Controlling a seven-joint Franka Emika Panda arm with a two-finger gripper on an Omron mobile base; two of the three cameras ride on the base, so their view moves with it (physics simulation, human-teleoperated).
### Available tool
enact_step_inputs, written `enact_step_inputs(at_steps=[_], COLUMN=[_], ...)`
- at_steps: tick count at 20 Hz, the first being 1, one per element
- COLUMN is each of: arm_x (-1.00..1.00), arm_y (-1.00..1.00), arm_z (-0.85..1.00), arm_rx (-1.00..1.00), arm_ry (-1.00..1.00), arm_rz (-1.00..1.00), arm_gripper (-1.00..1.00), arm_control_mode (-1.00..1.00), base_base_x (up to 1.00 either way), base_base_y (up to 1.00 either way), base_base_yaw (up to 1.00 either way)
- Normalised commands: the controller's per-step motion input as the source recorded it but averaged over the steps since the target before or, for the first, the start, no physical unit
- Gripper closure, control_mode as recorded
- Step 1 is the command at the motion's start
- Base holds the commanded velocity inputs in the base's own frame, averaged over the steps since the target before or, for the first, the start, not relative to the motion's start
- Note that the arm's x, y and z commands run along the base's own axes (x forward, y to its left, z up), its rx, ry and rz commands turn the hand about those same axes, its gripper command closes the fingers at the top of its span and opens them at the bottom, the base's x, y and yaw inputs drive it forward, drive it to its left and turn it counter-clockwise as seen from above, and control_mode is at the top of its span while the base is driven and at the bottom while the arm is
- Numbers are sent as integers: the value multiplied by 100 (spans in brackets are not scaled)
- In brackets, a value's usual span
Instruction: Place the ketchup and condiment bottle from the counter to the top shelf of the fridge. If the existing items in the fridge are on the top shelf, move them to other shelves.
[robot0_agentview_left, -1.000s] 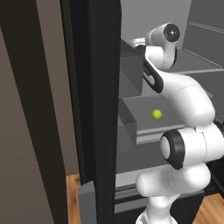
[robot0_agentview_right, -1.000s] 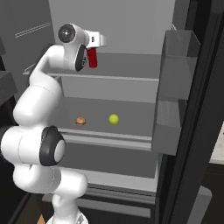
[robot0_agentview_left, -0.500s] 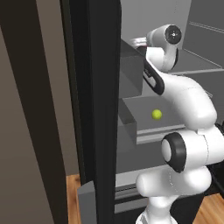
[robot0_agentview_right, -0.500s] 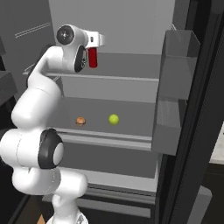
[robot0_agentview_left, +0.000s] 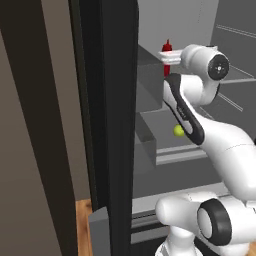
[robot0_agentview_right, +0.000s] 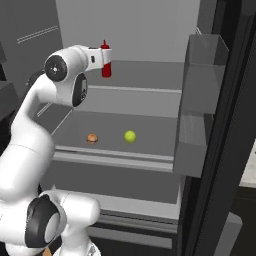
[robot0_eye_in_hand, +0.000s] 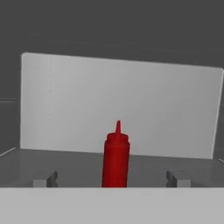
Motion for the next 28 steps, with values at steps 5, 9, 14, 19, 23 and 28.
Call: enact_step_inputs(at_steps=[5,9,14,19,23,28], arm_x=[-100,-100,-100,-100,-100,-9], arm_y=[0,0,0,0,-17,-6], arm_z=[22,0,-40,-92,-86,-1], arm_rx=[3,2,0,0,0,0], arm_ry=[-2,16,39,62,42,0], arm_rz=[0,0,0,0,-1,-3], arm_gripper=[-100,-100,-100,-100,-100,-100], arm_control_mode=[-100,-100,-100,-100,-100,-100], base_base_x=[0,0,0,0,0,0], base_base_y=[0,0,0,0,0,0], base_base_yaw=[0,0,0,0,0,0])
